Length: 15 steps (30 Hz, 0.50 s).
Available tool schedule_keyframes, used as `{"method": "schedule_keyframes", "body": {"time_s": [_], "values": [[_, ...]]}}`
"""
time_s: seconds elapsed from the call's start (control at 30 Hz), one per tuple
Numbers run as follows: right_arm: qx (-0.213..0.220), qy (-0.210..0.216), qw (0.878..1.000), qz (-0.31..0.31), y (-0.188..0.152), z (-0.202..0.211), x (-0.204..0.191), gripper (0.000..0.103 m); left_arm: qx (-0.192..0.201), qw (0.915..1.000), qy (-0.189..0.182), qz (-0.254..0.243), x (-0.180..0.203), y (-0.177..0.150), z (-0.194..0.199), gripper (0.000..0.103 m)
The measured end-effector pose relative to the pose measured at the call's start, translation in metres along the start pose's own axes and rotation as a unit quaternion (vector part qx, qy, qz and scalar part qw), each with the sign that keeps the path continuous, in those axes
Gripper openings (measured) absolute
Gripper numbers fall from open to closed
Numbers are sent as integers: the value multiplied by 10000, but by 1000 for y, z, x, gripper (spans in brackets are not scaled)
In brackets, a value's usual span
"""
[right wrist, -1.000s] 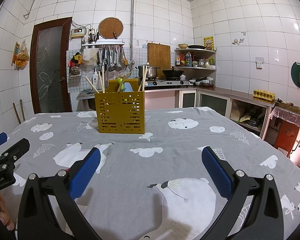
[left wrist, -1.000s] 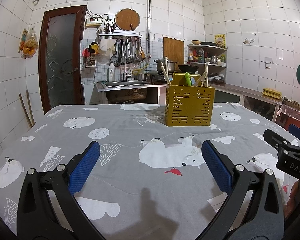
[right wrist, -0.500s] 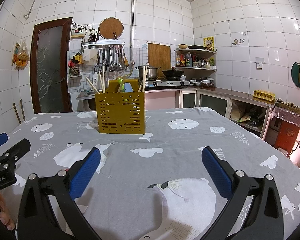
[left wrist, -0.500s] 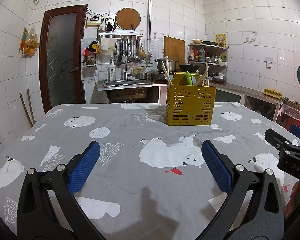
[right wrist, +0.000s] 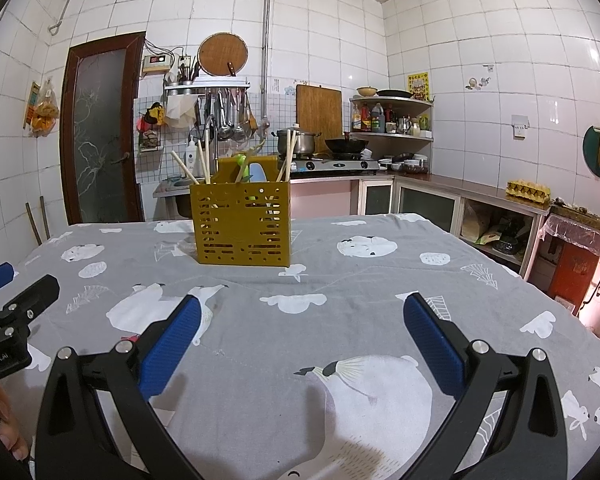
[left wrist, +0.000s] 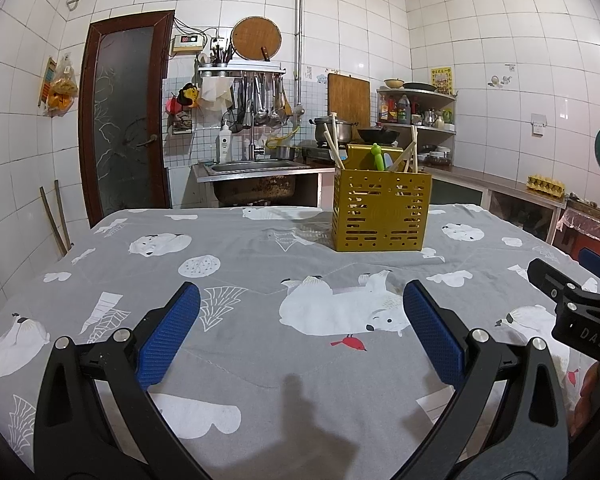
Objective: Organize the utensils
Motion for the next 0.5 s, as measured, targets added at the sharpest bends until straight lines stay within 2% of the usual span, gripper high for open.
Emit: {"method": "schedule_keyframes", "body": {"time_s": [0.5], "values": [[-66,-55,9999,146,-2,-1,-7,99,-31,10000,26,13,4,0,2,98]]}}
Point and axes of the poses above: each gripper's, at about its wrist camera, not at the fingertips, and z roughly against the way its jaws point, x to its right, y to its top, the point moved 9 cm from there along -z, roughly the way its jaws point, and after that the axes turned 11 degrees about -x, right-handed, at the moved point
